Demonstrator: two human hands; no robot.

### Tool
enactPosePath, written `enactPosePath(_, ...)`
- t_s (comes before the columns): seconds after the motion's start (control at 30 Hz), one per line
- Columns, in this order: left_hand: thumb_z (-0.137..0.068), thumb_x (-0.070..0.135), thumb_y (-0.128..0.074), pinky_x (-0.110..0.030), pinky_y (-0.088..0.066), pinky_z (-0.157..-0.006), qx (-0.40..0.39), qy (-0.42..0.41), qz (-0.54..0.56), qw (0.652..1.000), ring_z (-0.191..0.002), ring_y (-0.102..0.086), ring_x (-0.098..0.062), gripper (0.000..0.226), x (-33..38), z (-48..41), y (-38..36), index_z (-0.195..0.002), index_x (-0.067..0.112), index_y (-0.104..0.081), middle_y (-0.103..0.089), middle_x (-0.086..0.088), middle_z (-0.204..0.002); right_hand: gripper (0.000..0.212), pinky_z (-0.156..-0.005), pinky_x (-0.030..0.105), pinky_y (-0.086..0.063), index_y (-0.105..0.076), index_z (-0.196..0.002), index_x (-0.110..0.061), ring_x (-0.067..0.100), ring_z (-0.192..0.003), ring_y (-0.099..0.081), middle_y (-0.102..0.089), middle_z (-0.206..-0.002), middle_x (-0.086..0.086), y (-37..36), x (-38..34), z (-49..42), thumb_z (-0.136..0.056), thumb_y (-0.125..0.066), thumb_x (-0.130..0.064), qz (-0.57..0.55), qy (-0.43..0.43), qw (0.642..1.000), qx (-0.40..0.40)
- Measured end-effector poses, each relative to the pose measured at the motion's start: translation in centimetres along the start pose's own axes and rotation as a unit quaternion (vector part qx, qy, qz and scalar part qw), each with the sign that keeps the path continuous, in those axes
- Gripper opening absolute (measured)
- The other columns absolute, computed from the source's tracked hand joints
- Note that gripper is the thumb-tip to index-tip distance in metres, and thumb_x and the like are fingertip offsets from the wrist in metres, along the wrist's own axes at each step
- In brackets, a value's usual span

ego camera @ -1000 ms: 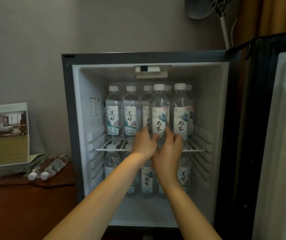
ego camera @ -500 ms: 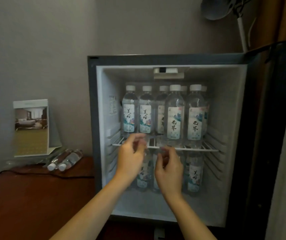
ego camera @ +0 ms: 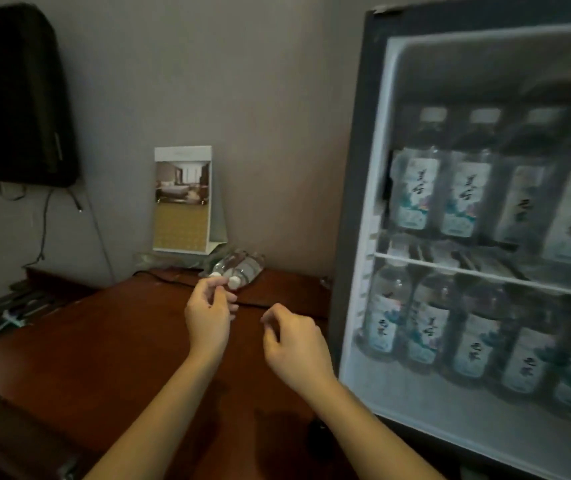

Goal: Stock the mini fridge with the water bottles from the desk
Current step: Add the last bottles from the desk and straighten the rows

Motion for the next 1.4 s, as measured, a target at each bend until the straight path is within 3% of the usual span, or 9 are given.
enactPosePath(0.1, -0.092, -0.001, -0.038, -0.021, -0.043, -0.05, 0.032, 0.056, -0.025, 0.998, -0.057, -0.053, -0.011, 0.023, -4.2, -3.6, 1.1, -0.099, 0.012, -0.055, -0.056, -0.002, -0.069, 0.026, -0.078, 0.031, -0.045, -0.056, -0.114, -0.018, 0.03, -0.106, -0.059, -0.063, -0.114, 0.008, -4.5, 1.4, -4.1, -0.09, -0.047, -0.02, 0.042, -0.094, 0.992, -0.073)
enactPosePath(0.27, -0.089, 0.002, -0.041, -0.035, -0.049, -0.059, 0.013, 0.119, -0.076, 0.99, -0.062, -0.055, -0.016, 0.023, -10.4, -8.4, -0.2, -0.108, 0.009, -0.053, -0.059, 0.0, -0.073, 0.036, -0.091, 0.037, -0.044, -0.046, -0.122, -0.009, 0.034, -0.119, -0.048, -0.052, -0.127, 0.015, -10.7, 4.3, -10.4, -0.087, -0.048, -0.015, 0.117, -0.15, 0.972, -0.137)
enactPosePath(0.37, -0.087, 0.007, -0.046, -0.047, -0.054, -0.075, -0.003, 0.102, -0.124, 0.987, -0.073, -0.062, -0.025, 0.02, -12.8, -9.3, -0.6, -0.102, 0.019, -0.053, -0.062, 0.002, -0.073, 0.042, -0.094, 0.037, -0.041, -0.041, -0.129, -0.011, 0.034, -0.125, -0.04, -0.048, -0.132, 0.015, -13.6, 5.8, -13.1, -0.089, -0.051, -0.019, 0.134, -0.16, 0.967, -0.145)
enactPosePath(0.57, -0.083, 0.005, -0.049, -0.046, -0.053, -0.076, -0.032, 0.022, -0.147, 0.988, -0.079, -0.065, -0.029, 0.026, -12.8, -9.7, -0.8, -0.096, 0.028, -0.049, -0.062, 0.005, -0.072, 0.047, -0.096, 0.038, -0.037, -0.036, -0.137, -0.024, 0.036, -0.127, -0.036, -0.044, -0.137, 0.016, -18.8, 8.7, -18.1, -0.092, -0.046, -0.019, 0.122, -0.158, 0.967, -0.156)
enactPosePath(0.8, -0.084, 0.006, -0.046, -0.049, -0.053, -0.078, 0.005, 0.036, -0.145, 0.989, -0.082, -0.064, -0.025, 0.027, -13.4, -10.7, 0.6, -0.099, 0.03, -0.047, -0.062, 0.006, -0.075, 0.051, -0.098, 0.039, -0.036, -0.033, -0.139, -0.027, 0.038, -0.126, -0.033, -0.041, -0.14, 0.017, -22.7, 11.2, -21.5, -0.091, -0.045, -0.015, 0.124, -0.137, 0.965, -0.187)
enactPosePath(0.9, -0.086, 0.008, -0.048, -0.046, -0.052, -0.081, 0.01, 0.049, -0.16, 0.986, -0.084, -0.064, -0.024, 0.024, -13.8, -11.1, 0.9, -0.101, 0.027, -0.048, -0.06, 0.007, -0.073, 0.04, -0.094, 0.036, -0.039, -0.041, -0.129, -0.021, 0.039, -0.121, -0.039, -0.047, -0.132, 0.018, -22.8, 11.1, -21.9, -0.09, -0.05, -0.016, 0.115, -0.13, 0.972, -0.158)
enactPosePath(1.03, -0.086, 0.009, -0.049, -0.044, -0.051, -0.083, 0.01, 0.062, -0.173, 0.983, -0.085, -0.064, -0.023, 0.024, -13.7, -10.8, 1.1, -0.106, 0.022, -0.051, -0.061, 0.006, -0.074, 0.027, -0.083, 0.035, -0.041, -0.049, -0.116, -0.02, 0.036, -0.111, -0.046, -0.051, -0.124, 0.016, -20.5, 10.5, -21.1, -0.09, -0.054, -0.015, 0.128, -0.134, 0.982, -0.032)
enactPosePath(1.23, -0.081, 0.004, -0.06, -0.032, -0.05, -0.077, -0.048, 0.068, -0.105, 0.991, -0.08, -0.061, -0.015, 0.039, -11.0, -10.2, 0.5, -0.113, 0.023, -0.049, -0.059, 0.004, -0.096, 0.028, -0.088, 0.039, -0.039, -0.049, -0.117, -0.011, 0.035, -0.113, -0.045, -0.054, -0.12, 0.015, -12.7, 4.6, -20.7, -0.092, -0.053, -0.022, 0.046, -0.121, 0.984, 0.123)
enactPosePath(1.4, -0.067, 0.012, -0.079, -0.026, -0.042, -0.098, -0.154, 0.023, -0.062, 0.986, -0.116, -0.049, -0.012, 0.071, -6.7, -7.6, -0.3, -0.125, 0.026, -0.041, -0.049, -0.002, -0.127, 0.031, -0.082, 0.037, -0.043, -0.053, -0.114, -0.008, 0.036, -0.107, -0.055, -0.063, -0.112, 0.015, -6.9, -0.5, -17.1, -0.085, -0.056, -0.022, -0.02, -0.112, 0.987, 0.115)
Point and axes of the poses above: each hand's wrist, its own z-axis away from the middle knuckle, its own y-axis out of the back of the hand, x = y × z, the point moved 7 cm from there along -z, towards the middle knuckle
